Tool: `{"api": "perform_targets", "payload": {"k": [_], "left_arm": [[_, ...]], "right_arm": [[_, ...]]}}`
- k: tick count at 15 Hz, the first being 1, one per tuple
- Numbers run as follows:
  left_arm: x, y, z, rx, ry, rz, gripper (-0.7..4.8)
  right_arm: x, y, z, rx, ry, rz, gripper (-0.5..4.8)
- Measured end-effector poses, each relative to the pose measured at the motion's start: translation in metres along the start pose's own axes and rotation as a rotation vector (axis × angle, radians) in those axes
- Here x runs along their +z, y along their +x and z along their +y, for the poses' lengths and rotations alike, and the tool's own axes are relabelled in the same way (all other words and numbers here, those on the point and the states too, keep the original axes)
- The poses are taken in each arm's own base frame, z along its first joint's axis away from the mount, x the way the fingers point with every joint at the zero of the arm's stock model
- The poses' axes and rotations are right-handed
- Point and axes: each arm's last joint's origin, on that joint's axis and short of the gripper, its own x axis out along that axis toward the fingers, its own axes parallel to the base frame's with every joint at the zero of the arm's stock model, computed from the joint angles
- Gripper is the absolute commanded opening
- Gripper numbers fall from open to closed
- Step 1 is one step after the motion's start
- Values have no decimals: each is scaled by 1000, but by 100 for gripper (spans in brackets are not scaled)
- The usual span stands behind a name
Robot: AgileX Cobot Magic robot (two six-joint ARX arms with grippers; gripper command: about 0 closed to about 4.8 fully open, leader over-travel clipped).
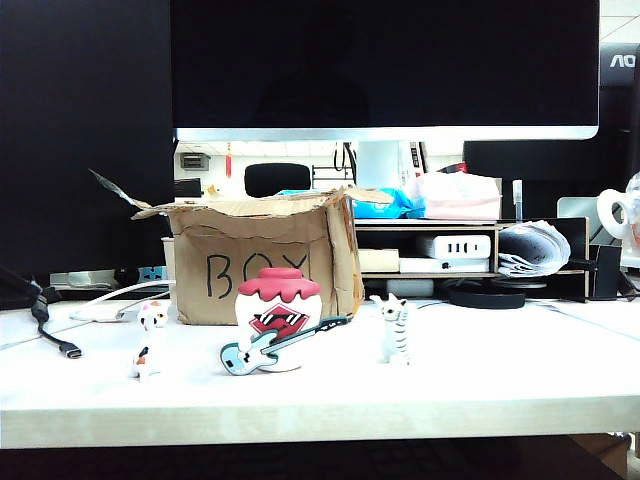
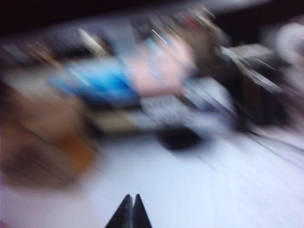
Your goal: Put the doll that is least similar in size compared to the others into the paper box.
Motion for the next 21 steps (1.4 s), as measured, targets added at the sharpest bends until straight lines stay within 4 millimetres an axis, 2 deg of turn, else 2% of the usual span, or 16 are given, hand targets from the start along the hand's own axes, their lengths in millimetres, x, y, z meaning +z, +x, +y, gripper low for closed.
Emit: {"api": "perform_targets", "payload": {"k": [2,3,5,6,7,8,9,11,12,14,15,16,17,18,19,21], "left_arm": [[0,0,0,0,0,0,-5],[0,0,0,0,0,0,-5],[0,0,0,0,0,0,-5],[0,0,0,0,0,0,-5],[0,0,0,0,0,0,-5],[0,0,0,0,0,0,-5],[0,0,0,0,0,0,-5],[0,0,0,0,0,0,-5],[0,0,0,0,0,0,-5],[0,0,0,0,0,0,-5],[0,0,0,0,0,0,-5],[0,0,0,0,1,0,-5],[0,0,0,0,0,0,-5],[0,0,0,0,1,0,-5],[0,0,0,0,1,0,-5],[0,0,0,0,2,0,-5]], "right_arm": [[22,-2,7,79,75,-185,-1],[34,-4,10,83,97,-221,-1],[89,-7,25,104,93,-325,-2],[114,1,31,118,82,-313,-1],[134,17,35,185,49,-252,-2],[145,38,37,300,16,-151,-2],[157,67,41,461,13,-14,-2],[162,111,52,703,72,209,-1],[163,142,63,787,110,332,-1],[134,168,80,837,156,576,-1],[112,178,96,884,154,744,-1],[86,185,120,931,85,939,-1],[72,186,135,916,-41,1023,0],[61,187,148,867,-187,1084,61],[45,188,163,796,-382,1138,197],[30,186,178,778,-521,1160,479]]}}
